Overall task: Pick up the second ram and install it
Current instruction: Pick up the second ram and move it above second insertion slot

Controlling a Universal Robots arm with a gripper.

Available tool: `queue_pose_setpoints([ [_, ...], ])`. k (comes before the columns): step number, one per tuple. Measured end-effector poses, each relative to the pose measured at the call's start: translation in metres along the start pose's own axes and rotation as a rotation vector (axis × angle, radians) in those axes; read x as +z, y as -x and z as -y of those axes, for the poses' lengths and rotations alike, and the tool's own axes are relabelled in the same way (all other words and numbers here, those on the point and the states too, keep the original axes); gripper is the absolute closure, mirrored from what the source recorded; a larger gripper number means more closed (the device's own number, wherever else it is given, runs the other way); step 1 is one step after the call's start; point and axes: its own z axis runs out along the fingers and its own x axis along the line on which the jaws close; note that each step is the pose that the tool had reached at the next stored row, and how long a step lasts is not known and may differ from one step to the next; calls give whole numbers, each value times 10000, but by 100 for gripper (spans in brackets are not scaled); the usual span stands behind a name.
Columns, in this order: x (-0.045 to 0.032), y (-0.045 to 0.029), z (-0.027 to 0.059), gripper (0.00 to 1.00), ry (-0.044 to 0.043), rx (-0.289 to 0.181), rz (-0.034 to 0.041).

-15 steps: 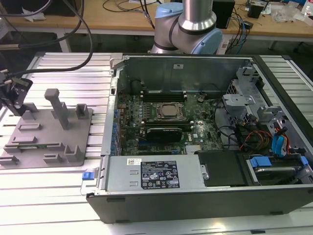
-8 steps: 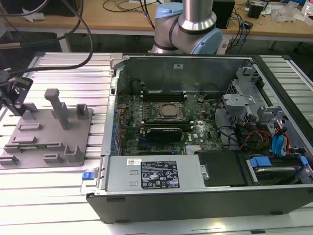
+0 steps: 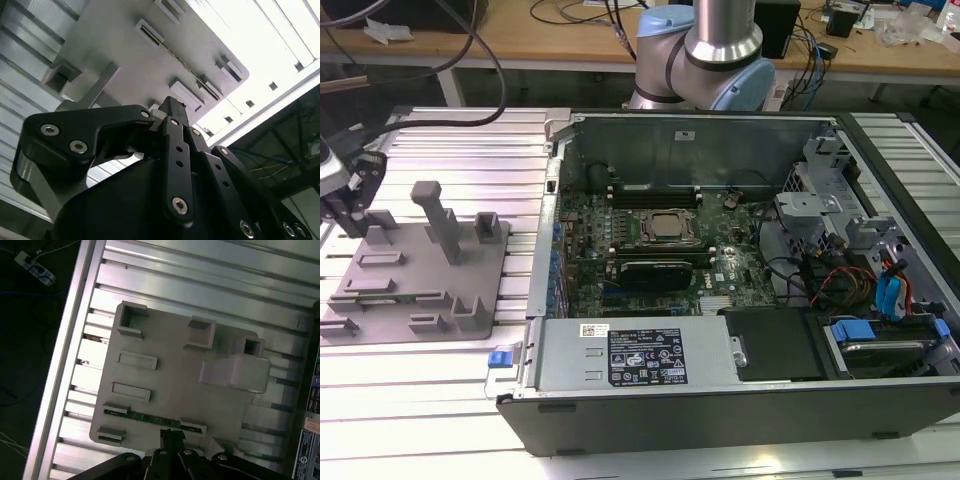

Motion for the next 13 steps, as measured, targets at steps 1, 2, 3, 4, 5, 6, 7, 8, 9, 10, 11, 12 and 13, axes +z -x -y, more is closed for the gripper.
queue_pose_setpoints([
  [1,0,0,0,92,-8,-299,-14],
  [2,1,0,0,92,-16,-638,-29],
  [3,1,0,0,92,-23,-904,-41],
  [4,1,0,0,92,-27,-1084,-49],
  [5,1,0,0,92,-33,-1416,-64],
  [6,2,0,0,92,-41,-1830,-81],
  [7,2,0,0,92,-45,-2130,-94],
  [8,3,0,0,92,-49,-2516,-111],
  [9,4,0,0,92,-55,-2898,-126],
  [10,4,0,0,92,-65,-3344,-147],
  [11,4,0,0,92,-70,-3569,-157],
  [12,4,0,0,92,-74,-3770,-166],
  [13,5,0,0,92,-79,-4032,-177],
])
